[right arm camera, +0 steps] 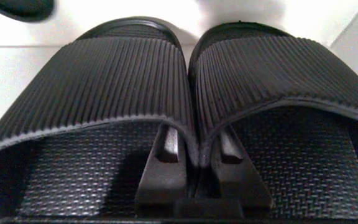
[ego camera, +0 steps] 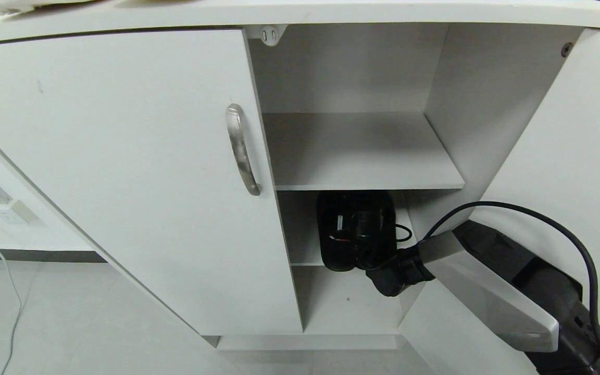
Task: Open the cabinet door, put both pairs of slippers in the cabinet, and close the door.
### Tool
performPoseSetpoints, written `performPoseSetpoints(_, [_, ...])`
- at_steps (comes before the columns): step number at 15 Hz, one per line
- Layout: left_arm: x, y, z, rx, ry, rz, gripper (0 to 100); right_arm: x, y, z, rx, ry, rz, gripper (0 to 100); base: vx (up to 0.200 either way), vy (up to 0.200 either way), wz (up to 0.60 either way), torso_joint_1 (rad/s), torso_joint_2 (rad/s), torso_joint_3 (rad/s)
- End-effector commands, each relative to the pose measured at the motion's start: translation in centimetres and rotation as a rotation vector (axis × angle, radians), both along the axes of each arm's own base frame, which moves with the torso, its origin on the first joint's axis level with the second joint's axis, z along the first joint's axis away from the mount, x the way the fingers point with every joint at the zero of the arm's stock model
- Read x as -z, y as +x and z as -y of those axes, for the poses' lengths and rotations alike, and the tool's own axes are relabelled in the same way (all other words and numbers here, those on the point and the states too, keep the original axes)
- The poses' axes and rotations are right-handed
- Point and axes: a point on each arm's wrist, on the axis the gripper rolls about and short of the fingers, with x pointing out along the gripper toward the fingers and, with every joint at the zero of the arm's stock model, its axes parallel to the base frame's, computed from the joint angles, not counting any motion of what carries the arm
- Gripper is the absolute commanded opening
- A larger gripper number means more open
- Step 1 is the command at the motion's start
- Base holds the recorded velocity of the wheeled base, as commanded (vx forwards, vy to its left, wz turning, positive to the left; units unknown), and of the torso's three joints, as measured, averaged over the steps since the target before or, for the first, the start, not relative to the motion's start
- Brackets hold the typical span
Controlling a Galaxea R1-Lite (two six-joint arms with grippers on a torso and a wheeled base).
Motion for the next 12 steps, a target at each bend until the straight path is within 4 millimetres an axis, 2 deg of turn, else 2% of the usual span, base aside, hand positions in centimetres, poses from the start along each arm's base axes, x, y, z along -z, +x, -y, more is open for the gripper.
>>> performPoseSetpoints(1, [0.0,0.0,0.0,0.0,-0.001,-0.001,0,0.2,0.3,0.1,0.006,0.0,0.0,0,0.0,0.0,0.0,0.0,0.0,0.0])
performPoseSetpoints(4, [0.0,0.0,0.0,0.0,-0.001,-0.001,0,0.3,0.3,0.1,0.007,-0.003,-0.004,0,0.0,0.0,0.0,0.0,0.0,0.0])
performPoseSetpoints(5, [0.0,0.0,0.0,0.0,0.001,-0.001,0,0.4,0.3,0.1,0.007,-0.004,-0.006,100,0.0,0.0,0.0,0.0,0.0,0.0])
performPoseSetpoints(9, [0.0,0.0,0.0,0.0,-0.001,0.0,0,0.9,-0.5,0.6,0.006,-0.03,-0.038,100,0.0,0.0,0.0,0.0,0.0,0.0])
performPoseSetpoints(12, [0.0,0.0,0.0,0.0,-0.001,-0.001,0,-0.5,-1.9,1.5,0.002,-0.014,-0.014,100,0.0,0.0,0.0,0.0,0.0,0.0])
